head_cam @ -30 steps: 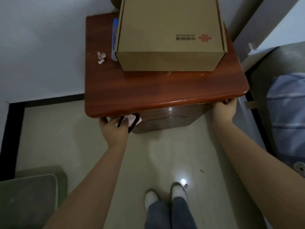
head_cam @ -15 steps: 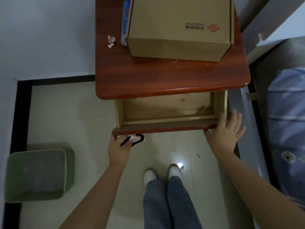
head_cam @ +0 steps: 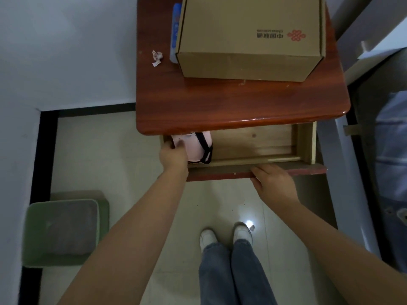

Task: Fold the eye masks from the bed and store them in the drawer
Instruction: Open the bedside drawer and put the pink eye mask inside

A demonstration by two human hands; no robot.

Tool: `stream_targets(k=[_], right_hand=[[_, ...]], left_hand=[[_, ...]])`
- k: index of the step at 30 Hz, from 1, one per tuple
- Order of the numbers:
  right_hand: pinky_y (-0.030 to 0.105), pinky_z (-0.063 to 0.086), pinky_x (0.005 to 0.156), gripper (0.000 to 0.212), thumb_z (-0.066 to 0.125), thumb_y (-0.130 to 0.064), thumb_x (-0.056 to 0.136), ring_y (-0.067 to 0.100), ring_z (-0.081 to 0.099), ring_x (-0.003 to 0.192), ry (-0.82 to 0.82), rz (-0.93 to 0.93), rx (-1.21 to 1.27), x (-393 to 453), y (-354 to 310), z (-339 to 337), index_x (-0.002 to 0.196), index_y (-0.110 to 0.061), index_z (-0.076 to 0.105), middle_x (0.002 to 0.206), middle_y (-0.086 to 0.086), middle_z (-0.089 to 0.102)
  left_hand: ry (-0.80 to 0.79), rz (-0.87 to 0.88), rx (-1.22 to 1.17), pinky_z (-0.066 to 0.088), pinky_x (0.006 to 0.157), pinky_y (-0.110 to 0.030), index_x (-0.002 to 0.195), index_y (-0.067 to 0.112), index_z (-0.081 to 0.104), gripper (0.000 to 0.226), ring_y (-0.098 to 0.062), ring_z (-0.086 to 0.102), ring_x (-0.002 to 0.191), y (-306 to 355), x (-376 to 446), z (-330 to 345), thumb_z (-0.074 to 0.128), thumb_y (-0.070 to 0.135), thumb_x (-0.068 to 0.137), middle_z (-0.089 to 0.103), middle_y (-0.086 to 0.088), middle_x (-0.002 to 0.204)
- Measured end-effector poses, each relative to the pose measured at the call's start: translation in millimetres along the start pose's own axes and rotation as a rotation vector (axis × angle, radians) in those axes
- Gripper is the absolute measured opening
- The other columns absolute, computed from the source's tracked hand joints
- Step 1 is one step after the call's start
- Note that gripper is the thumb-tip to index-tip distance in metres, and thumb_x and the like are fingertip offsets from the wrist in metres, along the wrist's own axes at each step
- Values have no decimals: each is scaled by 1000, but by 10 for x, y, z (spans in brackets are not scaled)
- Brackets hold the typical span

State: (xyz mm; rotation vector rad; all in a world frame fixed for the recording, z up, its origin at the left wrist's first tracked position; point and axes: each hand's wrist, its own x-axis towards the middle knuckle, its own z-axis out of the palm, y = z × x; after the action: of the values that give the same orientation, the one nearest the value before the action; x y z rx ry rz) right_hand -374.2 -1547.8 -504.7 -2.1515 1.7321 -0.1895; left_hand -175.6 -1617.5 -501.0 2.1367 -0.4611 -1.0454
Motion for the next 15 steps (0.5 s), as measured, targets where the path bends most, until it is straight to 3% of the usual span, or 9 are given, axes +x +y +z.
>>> stream_targets(k=[3, 6, 8, 9, 12, 15], right_hand=[[42, 58, 61, 19, 79, -1, 62, 33, 68, 62, -4, 6, -3, -15, 25, 39, 79, -1, 69, 70, 17, 73], [40, 58, 63, 21, 80, -3, 61, 30, 69, 63, 8, -6, -7, -60, 37, 57, 79, -3, 69, 71, 14, 73], [41, 57, 71, 25, 78, -2, 64, 32, 69, 71, -1, -23, -36, -65, 47, 69, 87, -2, 69, 79, 17, 74], [41, 54, 82, 28, 72, -3, 71, 33, 67, 84, -57, -7, -45, -65, 43, 66, 98, -1, 66, 92, 19, 72], [37, 20, 114, 45, 47, -12, 89, 28, 36, 130, -235, 60, -48, -69, 32, 71, 132, -6, 36, 141, 14, 43], [38, 4, 117, 55, 42, -19, 91, 26, 10, 142, -247, 172, -54, -273, 56, -163, 140, -11, 16, 153, 10, 19]], left_hand=[[11, 56, 155, 45, 88, -33, 117, 4, 51, 28, -32, 54, 113, -57, 234, 143, 46, 11, 90, 57, -18, 125], [-76, 166, 453, 37, 91, -25, 122, -2, 42, 30, -33, 47, 119, -176, 333, 248, 37, 6, 94, 50, -21, 131], [-127, 330, 654, 35, 100, -34, 124, -6, 37, 32, -37, 45, 118, -217, 271, 228, 36, 5, 93, 47, -26, 130], [-155, 443, 765, 38, 100, -41, 124, -6, 37, 34, -40, 45, 115, -242, 208, 186, 38, 4, 92, 48, -29, 128], [-267, 712, 1053, 35, 100, -48, 130, -4, 30, 42, -41, 39, 121, -273, -192, -10, 40, 7, 90, 42, -29, 132], [-528, 1183, 1431, 9, 117, -40, 139, 1, 9, 54, -32, 3, 141, -320, -780, -72, 34, 19, 95, 10, -18, 153]])
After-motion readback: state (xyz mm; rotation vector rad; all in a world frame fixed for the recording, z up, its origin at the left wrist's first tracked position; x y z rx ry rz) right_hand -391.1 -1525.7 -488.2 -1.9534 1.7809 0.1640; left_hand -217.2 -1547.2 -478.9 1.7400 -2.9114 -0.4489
